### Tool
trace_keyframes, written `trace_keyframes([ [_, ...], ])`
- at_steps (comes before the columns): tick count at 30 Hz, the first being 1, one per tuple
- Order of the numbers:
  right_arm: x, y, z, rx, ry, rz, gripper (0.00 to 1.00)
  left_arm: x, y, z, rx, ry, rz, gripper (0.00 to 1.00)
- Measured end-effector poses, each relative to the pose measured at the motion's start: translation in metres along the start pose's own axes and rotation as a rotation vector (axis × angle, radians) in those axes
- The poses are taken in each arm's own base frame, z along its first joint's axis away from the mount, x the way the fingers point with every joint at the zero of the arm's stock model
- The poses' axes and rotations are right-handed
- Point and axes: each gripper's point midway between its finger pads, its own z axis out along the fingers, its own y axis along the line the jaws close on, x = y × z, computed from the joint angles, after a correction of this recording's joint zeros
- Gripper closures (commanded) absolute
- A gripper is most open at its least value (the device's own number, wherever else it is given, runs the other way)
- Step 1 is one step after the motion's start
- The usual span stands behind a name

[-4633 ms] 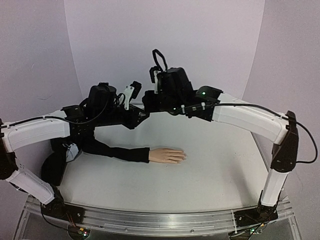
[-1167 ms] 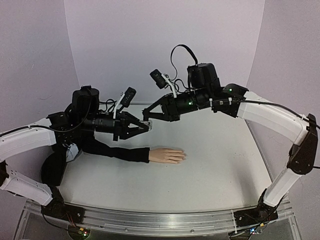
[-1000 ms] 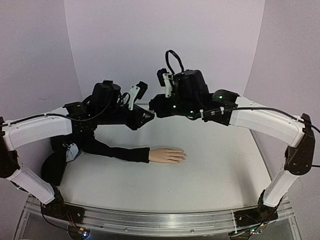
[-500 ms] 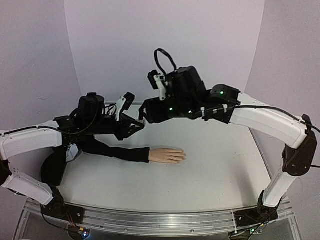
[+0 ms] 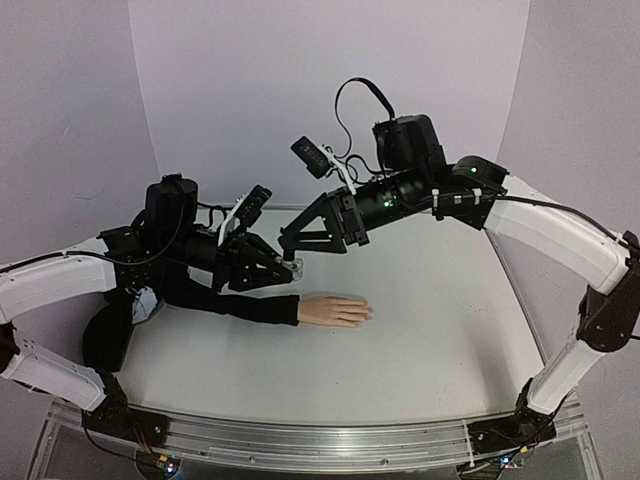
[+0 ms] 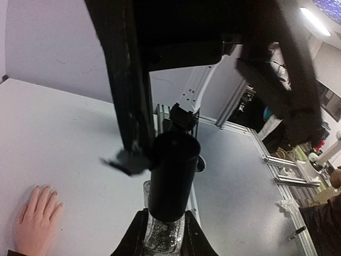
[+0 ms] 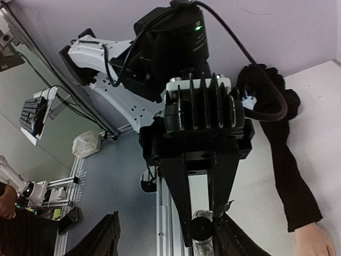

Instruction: Paint the nails

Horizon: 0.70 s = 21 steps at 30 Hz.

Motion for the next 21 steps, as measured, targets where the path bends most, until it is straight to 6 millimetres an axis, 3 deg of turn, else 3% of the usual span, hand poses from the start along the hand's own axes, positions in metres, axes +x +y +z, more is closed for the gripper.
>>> trace_keyframes([
  [4, 0.005, 0.001, 0.011, -0.079, 0.029, 0.021, 0.67, -0.001, -0.009, 0.000, 0.048, 0.003, 0.004, 1.00],
  [8, 0.010, -0.002, 0.019, -0.110, 0.050, 0.043, 0.98, -0.002, -0.014, -0.001, 0.077, 0.006, 0.002, 1.00],
  [14, 0.009, -0.009, 0.020, -0.086, 0.040, 0.011, 1.00, -0.001, -0.009, 0.000, 0.042, 0.010, -0.063, 1.00],
  [16, 0.007, -0.021, 0.019, -0.030, 0.022, 0.012, 1.00, -0.002, 0.004, 0.000, -0.037, 0.000, -0.077, 1.00],
  [18, 0.006, -0.047, 0.017, 0.118, -0.020, 0.035, 1.00, -0.003, 0.029, -0.002, -0.187, -0.015, -0.093, 1.00],
  [21, 0.000, -0.095, 0.012, 0.491, -0.107, 0.107, 1.00, -0.001, 0.079, -0.007, -0.462, -0.026, -0.114, 1.00],
])
